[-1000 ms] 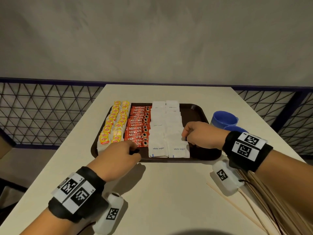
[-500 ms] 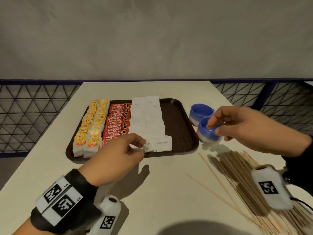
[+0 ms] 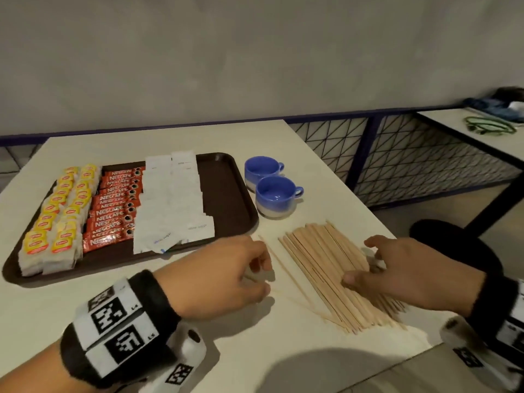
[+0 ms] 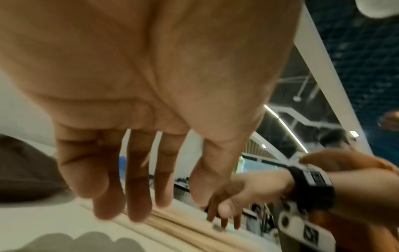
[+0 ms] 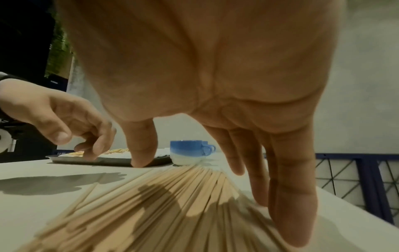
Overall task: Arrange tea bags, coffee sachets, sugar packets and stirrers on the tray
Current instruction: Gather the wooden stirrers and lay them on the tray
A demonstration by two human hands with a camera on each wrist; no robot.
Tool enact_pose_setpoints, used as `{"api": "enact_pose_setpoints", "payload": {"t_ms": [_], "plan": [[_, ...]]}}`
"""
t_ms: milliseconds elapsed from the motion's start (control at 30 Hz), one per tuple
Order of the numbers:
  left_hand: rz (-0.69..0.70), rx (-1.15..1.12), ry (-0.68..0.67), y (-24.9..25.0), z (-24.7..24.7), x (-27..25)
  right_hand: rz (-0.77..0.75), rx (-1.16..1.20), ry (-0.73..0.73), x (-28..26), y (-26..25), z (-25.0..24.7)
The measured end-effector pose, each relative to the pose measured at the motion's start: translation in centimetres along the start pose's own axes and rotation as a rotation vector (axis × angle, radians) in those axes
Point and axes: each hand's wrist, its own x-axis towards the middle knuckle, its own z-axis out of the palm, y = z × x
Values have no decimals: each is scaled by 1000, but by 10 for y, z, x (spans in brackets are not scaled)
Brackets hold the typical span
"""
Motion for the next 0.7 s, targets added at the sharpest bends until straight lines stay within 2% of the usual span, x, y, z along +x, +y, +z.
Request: {"api": "enact_pose_setpoints", "payload": {"t_ms": [100, 200, 333, 567, 633, 700], "plan": [[13, 195, -126, 16, 20, 18, -18, 51, 5, 3, -3, 4], [12, 270, -256, 24, 26, 28, -56, 63, 7, 8, -11, 10], [93, 312, -309, 26, 26, 38, -92, -63, -15, 9, -32, 15], [143, 137, -328, 36, 25, 43, -201, -228, -5, 10, -55, 25], [150, 93, -295, 34, 22, 44, -229, -224, 23, 12, -57, 25], [172, 41, -200, 29, 22, 47, -252, -213, 47, 14, -56, 26]]}}
